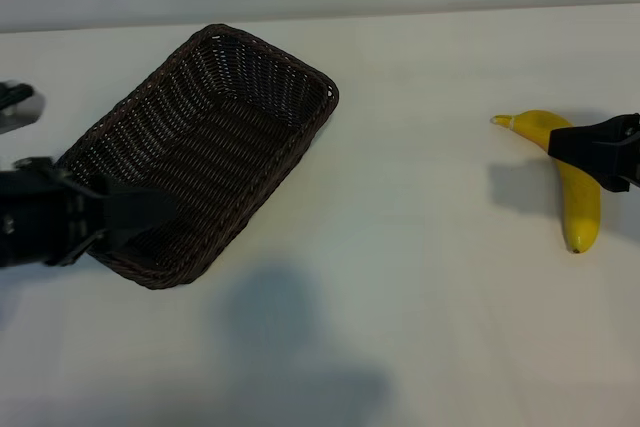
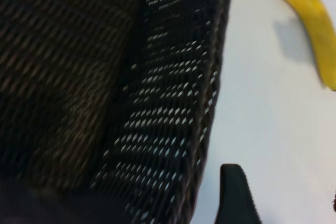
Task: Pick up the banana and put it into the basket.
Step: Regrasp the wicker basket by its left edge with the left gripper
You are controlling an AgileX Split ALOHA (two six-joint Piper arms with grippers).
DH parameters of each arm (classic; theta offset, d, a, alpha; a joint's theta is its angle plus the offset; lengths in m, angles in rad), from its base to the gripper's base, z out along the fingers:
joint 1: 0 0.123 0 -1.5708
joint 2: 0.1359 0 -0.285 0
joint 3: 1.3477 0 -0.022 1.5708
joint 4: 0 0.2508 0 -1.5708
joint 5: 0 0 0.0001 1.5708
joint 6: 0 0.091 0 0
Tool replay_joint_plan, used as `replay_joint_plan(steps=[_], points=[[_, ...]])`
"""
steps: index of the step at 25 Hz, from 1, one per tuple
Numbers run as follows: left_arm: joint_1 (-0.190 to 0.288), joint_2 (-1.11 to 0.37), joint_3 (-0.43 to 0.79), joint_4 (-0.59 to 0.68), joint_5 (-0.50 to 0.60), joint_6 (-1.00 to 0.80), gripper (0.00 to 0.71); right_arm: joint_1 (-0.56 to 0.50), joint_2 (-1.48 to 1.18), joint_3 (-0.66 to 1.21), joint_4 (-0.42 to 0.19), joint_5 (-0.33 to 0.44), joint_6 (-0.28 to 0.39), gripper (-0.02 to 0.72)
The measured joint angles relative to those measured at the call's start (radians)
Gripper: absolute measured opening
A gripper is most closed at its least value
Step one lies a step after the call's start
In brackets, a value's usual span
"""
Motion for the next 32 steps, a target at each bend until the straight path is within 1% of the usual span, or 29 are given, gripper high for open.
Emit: replay_joint_plan(steps=[6,12,15,19,24,27,32], points=[[0.0,-0.117,0.0,0.313,0.004,-0.382,0.477,0.0,0.0,0.0,0.0,0.0,-0.003,0.498],[0.0,-0.127,0.0,0.581,0.015,-0.687,0.477,0.0,0.0,0.0,0.0,0.0,-0.011,0.498],[0.0,-0.127,0.0,0.664,0.005,-0.798,0.477,0.0,0.0,0.0,0.0,0.0,-0.014,0.498],[0.0,-0.127,0.0,0.703,-0.028,-0.874,0.477,0.0,0.0,0.0,0.0,0.0,-0.02,0.498],[0.0,-0.082,0.0,0.7,-0.044,-0.899,0.476,0.0,0.0,0.0,0.0,0.0,-0.021,0.498],[0.0,-0.029,0.0,0.653,-0.078,-0.887,0.476,0.0,0.0,0.0,0.0,0.0,-0.023,0.498],[0.0,0.05,0.0,0.544,-0.115,-0.793,0.476,0.0,0.0,0.0,0.0,0.0,-0.024,0.498]])
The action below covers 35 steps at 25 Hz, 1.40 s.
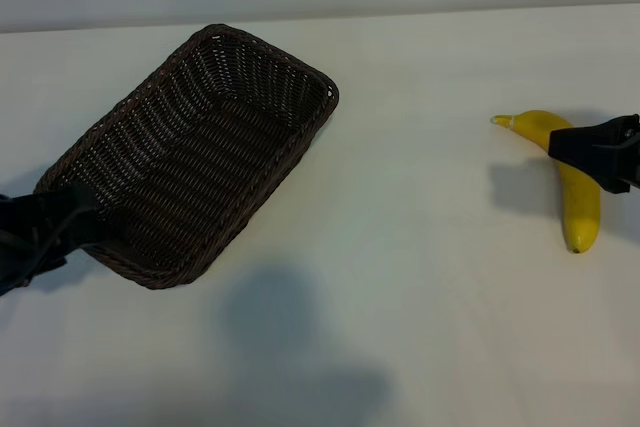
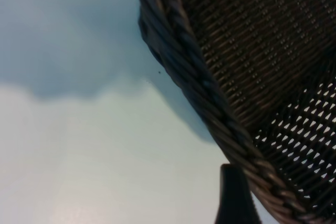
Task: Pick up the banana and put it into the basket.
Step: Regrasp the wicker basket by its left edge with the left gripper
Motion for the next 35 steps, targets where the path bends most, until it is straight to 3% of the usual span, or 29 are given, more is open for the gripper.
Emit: replay_joint_plan(steps=[18,35], points=[[0.0,0.11,0.0,-0.052,-0.047,0.025,0.476,0.0,0.0,0.0,0.0,0.0,-0.003,0.498],[0.0,0.283,0.0,-0.061,-0.214,0.025,0.476,0.0,0.0,0.0,0.001,0.0,-0.004,0.498]])
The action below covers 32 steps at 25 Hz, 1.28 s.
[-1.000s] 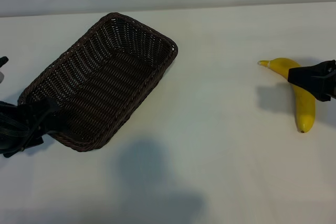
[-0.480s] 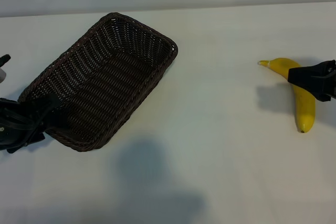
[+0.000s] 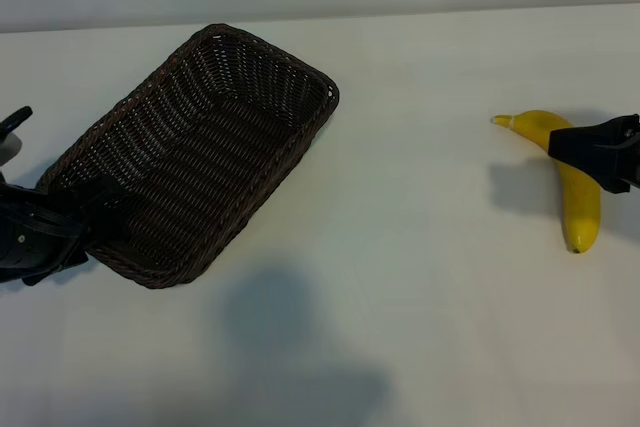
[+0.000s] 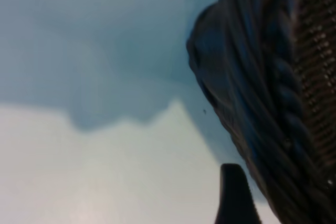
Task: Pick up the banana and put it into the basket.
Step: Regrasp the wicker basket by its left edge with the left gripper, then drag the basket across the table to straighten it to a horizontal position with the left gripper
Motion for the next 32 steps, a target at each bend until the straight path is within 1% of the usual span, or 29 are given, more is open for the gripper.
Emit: replay_joint_plan(steps=[8,12,15,21,22,30,32], points=[[0.0,0.077,-0.001,-0.002,-0.069,0.0,0.471,0.0,0.0,0.0,0.001,0.0,0.0,0.498],[0.0,0.086,-0.001,-0.003,-0.1,0.0,0.424,0.0,0.0,0.0,0.001,0.0,0.0,0.498],[0.0,0.086,-0.001,-0.005,-0.11,0.0,0.354,0.0,0.0,0.0,0.001,0.0,0.0,0.498],[0.0,0.088,-0.004,-0.023,-0.142,-0.012,0.165,0.0,0.0,0.0,0.001,0.0,0.0,0.498],[0.0,0.089,-0.005,-0.019,-0.144,-0.005,0.156,0.0,0.0,0.0,0.001,0.0,0.0,0.498],[0.0,0.088,-0.006,-0.015,-0.162,0.0,0.156,0.0,0.0,0.0,0.001,0.0,0.0,0.498],[0.0,0.084,-0.024,-0.009,-0.155,0.024,0.156,0.0,0.0,0.0,0.001,0.0,0.0,0.498]])
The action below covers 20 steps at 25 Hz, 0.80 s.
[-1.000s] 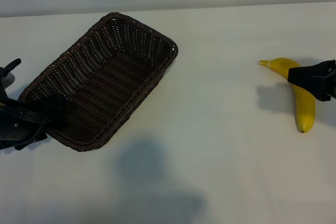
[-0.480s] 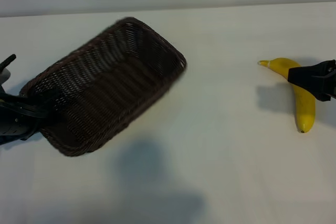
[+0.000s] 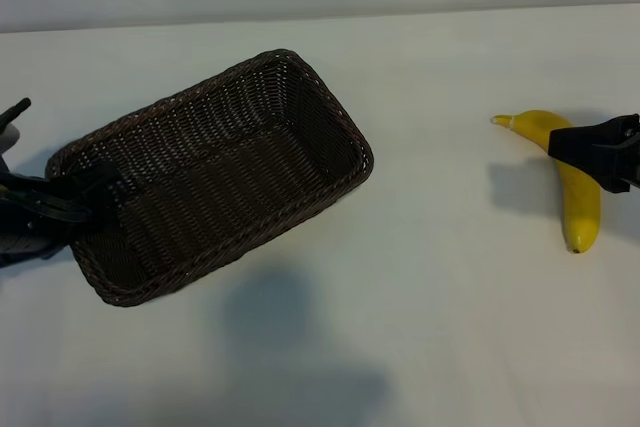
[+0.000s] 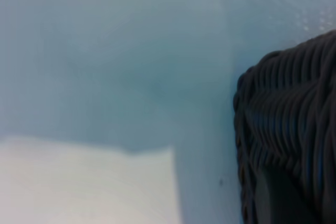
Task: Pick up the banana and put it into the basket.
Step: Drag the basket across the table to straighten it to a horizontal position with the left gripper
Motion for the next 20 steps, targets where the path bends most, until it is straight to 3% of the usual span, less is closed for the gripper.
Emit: replay_joint_plan(steps=[13,20], points=[[0.001,0.021,-0.372,0.022,0.344,0.263,0.156,0.0,0.0,0.0,0.027,-0.004,0.0,0.498],[0.001,0.163,-0.458,-0.003,0.391,0.327,0.156,0.0,0.0,0.0,0.032,-0.01,0.0,0.498]])
